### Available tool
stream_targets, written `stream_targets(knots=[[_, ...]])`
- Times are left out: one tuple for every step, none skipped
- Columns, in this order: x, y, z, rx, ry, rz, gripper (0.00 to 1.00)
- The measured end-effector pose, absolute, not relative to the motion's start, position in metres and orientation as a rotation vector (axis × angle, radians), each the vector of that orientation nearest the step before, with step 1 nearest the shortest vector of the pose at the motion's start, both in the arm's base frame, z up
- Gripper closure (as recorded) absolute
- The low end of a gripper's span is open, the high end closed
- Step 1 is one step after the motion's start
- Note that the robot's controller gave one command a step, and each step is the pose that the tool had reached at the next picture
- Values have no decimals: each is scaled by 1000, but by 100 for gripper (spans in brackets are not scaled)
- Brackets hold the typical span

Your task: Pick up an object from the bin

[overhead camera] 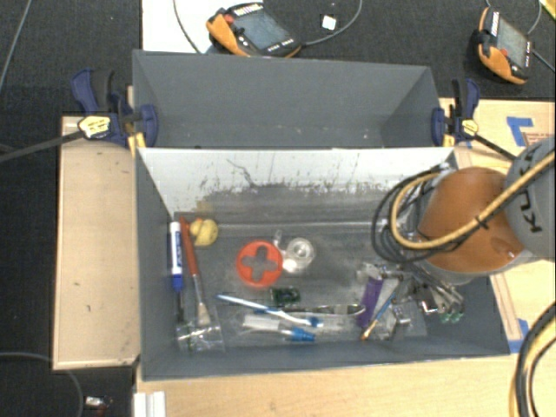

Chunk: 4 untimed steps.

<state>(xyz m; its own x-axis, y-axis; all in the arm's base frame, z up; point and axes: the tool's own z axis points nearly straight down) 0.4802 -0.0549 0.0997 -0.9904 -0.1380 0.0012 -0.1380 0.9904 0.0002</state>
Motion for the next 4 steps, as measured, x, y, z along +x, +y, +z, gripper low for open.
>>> stream_targets(knots=[[482,-69,71,864,-3051,8,0],[477,-28,70,493,-3107,-1,100],[477,-28,70,493,-3107,-1,100],[477,-28,130,489,-3111,-2,100]])
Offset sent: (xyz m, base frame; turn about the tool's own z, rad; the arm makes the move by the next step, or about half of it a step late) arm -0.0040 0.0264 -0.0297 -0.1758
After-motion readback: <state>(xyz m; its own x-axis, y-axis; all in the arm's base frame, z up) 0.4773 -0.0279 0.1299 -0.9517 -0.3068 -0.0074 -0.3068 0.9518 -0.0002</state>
